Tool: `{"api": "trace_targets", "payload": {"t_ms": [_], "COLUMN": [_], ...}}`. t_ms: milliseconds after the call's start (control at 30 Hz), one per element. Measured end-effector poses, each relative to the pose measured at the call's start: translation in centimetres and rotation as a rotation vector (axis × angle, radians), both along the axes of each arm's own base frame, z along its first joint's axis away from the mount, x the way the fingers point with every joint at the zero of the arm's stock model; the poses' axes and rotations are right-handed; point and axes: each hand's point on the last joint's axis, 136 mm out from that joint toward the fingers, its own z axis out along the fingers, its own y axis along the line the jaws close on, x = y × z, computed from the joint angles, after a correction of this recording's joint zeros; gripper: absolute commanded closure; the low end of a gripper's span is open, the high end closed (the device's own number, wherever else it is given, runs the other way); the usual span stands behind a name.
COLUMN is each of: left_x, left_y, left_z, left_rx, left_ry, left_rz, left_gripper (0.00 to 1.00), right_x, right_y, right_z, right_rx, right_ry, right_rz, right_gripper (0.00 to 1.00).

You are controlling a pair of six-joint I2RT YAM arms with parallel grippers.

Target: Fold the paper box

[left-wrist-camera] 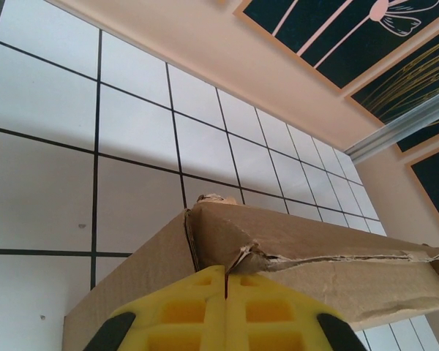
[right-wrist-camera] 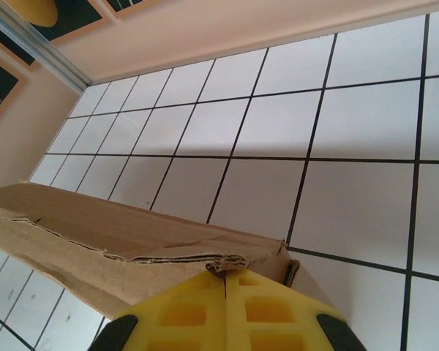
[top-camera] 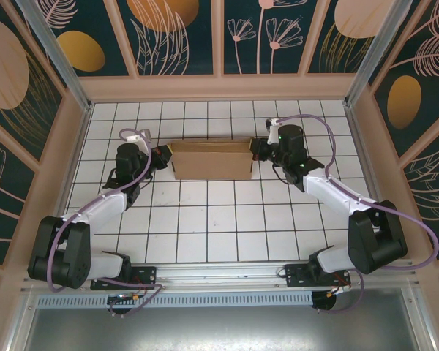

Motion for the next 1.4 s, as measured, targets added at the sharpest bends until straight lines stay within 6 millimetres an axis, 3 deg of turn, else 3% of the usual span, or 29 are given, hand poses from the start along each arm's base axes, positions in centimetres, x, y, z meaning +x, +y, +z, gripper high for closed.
{"api": "trace_targets", "payload": {"t_ms": [467,600,733,867,967,1267,1400], "left_x": [0.1,0.0,0.1,0.1,0.1,0.1,-0.1], "left_y": [0.0,-0.1,-0.1,-0.1,-0.1,-0.1,-0.1], "left_z": [0.0,0.0,0.0,0.1,0.0,0.0,-0.1], "left_rx": [0.026,0.032,0.038,0.043,0.047,0.052,0.054], "left_ry": [0.003,0.01,0.012,0.016,0.018,0.015,0.012], "left_rz": [-0.008,-0.013,-0.015,-0.017,-0.018,-0.021,-0.022], "left_gripper": [1.0,1.0,1.0,1.0,1.0,1.0,1.0], "right_x": [-0.2,-0.5,-0.7,-0.9,-1.0,-1.1,-1.4], "right_y": [-0.8,-1.2,-1.3,-1.4,-1.3,-1.1,-0.9], "right_z": [-0.3,-0.4,-0.7,-1.1,-1.2,-1.4,-2.1], "right_rx": [0.002,-0.012,-0.024,-0.036,-0.043,-0.055,-0.08], "right_ry": [-0.013,-0.034,-0.025,-0.007,-0.004,-0.008,-0.03], "right_rz": [-0.016,-0.022,-0.024,-0.02,-0.016,-0.014,-0.007], "right_gripper": [1.0,0.91,0.89,0.9,1.0,1.0,0.87]}}
